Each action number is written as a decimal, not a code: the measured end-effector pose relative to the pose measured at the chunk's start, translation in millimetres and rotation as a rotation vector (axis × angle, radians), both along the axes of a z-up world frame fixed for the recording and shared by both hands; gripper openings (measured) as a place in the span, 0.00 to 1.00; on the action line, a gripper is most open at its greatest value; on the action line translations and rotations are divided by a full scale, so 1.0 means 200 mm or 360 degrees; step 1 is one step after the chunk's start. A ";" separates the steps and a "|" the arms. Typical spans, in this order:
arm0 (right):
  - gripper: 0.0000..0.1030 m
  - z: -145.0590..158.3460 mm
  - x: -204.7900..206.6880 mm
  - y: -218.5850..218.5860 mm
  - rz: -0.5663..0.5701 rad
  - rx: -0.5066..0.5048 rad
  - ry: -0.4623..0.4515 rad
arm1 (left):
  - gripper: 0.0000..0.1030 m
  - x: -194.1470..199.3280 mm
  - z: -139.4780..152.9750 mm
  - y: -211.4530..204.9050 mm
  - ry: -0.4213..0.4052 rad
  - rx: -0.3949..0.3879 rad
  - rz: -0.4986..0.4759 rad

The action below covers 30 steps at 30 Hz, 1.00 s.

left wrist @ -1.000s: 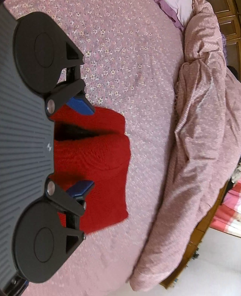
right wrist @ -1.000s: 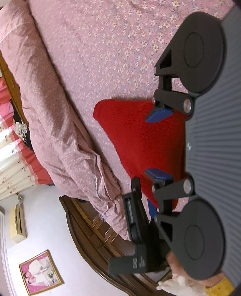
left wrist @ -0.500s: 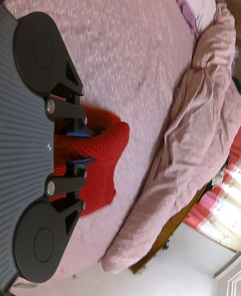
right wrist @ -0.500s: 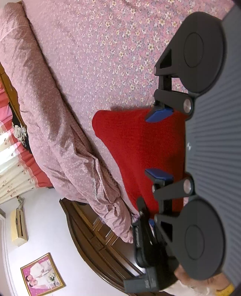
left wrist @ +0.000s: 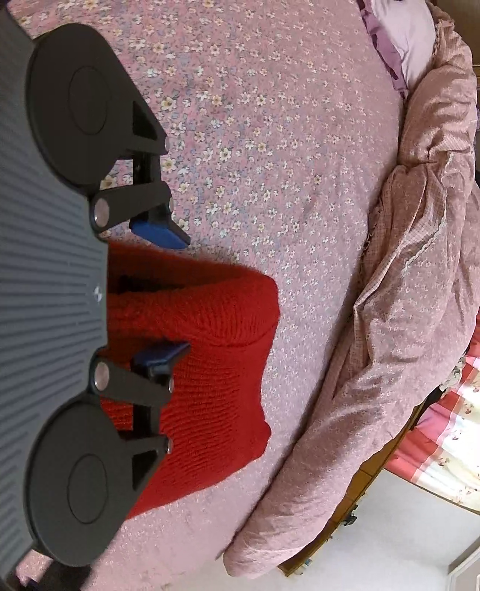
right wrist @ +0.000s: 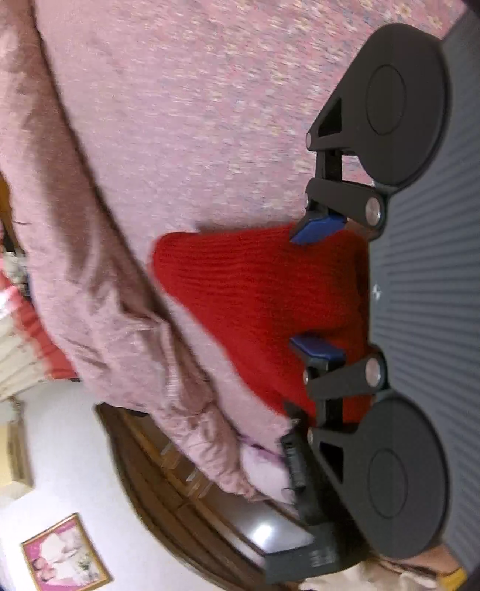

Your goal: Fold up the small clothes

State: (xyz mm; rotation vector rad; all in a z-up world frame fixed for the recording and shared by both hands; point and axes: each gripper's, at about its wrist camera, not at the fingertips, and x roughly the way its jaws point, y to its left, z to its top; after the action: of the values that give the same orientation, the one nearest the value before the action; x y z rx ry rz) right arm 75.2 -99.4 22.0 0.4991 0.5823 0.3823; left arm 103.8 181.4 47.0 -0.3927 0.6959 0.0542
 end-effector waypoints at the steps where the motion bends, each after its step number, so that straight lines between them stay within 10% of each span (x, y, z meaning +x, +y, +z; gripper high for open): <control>1: 0.57 0.03 0.00 0.00 -0.0014 -0.0006 -0.0048 | 0.61 0.00 0.00 0.00 0.0001 0.0004 0.0003; 11: 0.62 -0.10 0.15 0.08 -0.0030 -0.0178 0.0034 | 0.70 -0.07 -0.03 -0.02 0.0037 0.0041 0.0006; 30: 0.79 -0.03 0.18 -0.08 0.0008 0.0052 0.0128 | 0.93 -0.05 0.12 0.02 -0.0049 -0.0192 -0.0107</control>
State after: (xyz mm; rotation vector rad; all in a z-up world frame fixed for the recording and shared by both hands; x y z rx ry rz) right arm 110.7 -115.5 15.5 0.5461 0.6559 0.3780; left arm 93.8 184.5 70.2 -0.4845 0.6830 -0.0575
